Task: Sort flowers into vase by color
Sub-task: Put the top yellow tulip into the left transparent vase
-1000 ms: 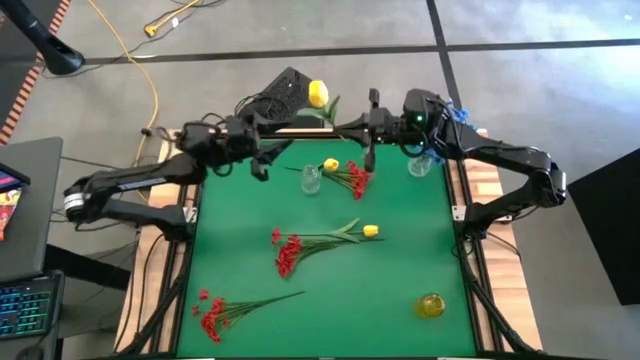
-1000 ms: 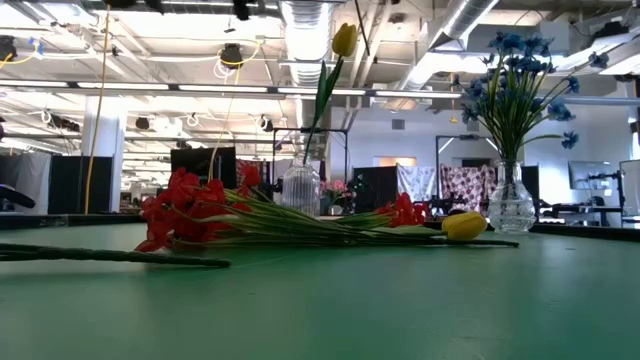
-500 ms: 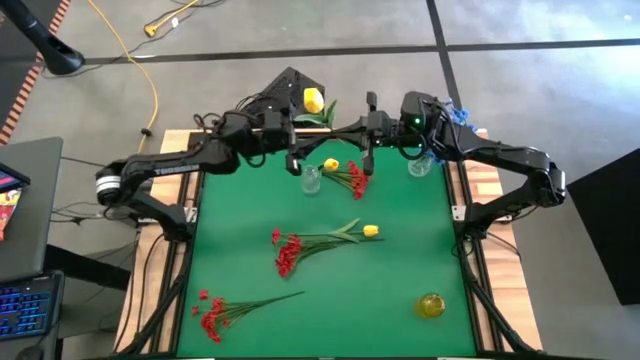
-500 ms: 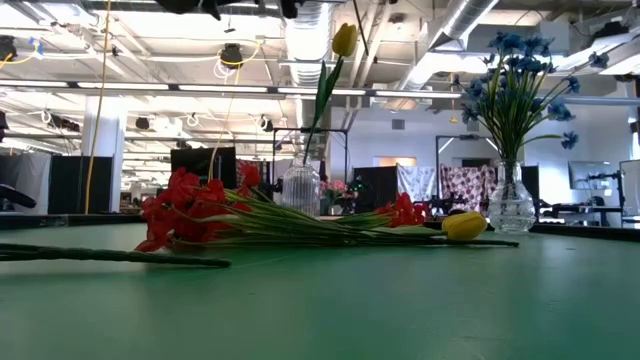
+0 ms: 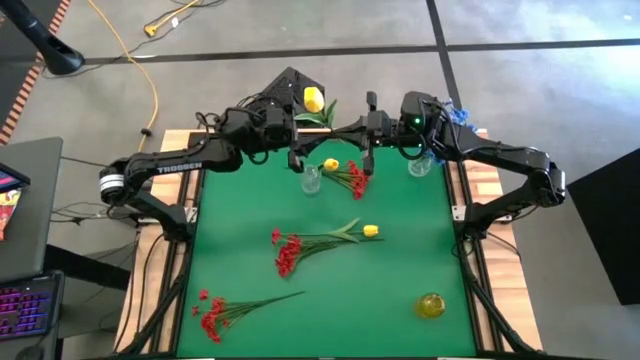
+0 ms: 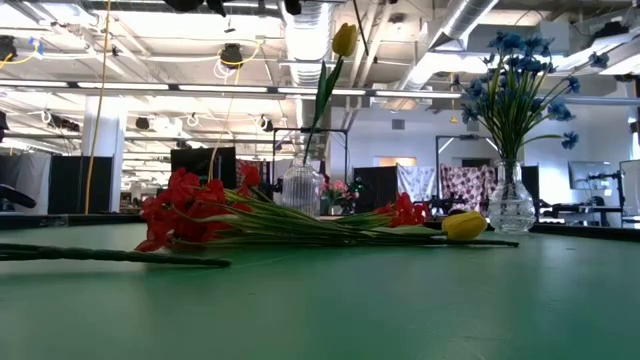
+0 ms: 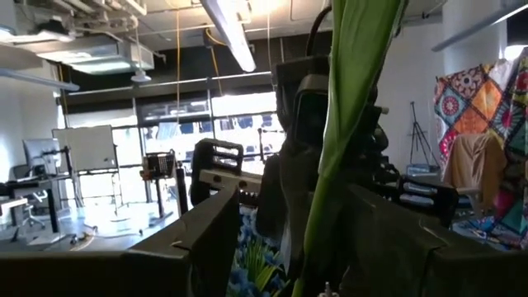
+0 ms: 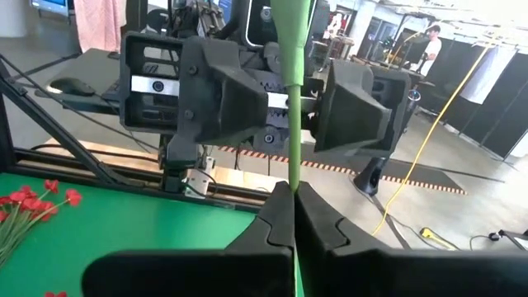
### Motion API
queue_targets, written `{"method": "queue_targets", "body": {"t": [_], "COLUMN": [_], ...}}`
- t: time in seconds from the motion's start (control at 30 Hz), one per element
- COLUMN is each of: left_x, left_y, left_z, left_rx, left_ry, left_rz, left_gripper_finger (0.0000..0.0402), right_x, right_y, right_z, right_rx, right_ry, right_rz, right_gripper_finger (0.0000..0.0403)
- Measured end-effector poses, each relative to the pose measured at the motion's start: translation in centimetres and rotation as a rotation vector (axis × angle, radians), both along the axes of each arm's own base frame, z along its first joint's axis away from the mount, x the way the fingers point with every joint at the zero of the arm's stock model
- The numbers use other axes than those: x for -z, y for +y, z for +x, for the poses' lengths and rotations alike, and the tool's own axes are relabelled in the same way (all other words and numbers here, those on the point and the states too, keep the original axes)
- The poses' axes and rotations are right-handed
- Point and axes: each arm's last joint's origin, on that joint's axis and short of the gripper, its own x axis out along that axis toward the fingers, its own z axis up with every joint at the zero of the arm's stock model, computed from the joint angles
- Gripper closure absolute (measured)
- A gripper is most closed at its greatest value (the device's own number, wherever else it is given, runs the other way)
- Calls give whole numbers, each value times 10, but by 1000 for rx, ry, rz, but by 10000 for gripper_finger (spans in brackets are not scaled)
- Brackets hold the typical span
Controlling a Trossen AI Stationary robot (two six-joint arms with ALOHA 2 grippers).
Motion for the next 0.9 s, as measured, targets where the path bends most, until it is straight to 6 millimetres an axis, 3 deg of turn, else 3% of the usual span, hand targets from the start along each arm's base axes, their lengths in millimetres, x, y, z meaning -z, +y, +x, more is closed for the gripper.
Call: {"method": "queue_targets", "body": {"t": [0.9], "left_x": [0], "left_y": [-10], "left_z": [4], "left_rx": [-20], "left_ry": [-8], "left_rz": [-7], "left_gripper_finger": [194], "right_x": [-3], "right_y": [-1], "right_z": [0], "right_rx": [31], "right_ry": [-33], "right_rz": [-10], "right_gripper_finger": [381]}}
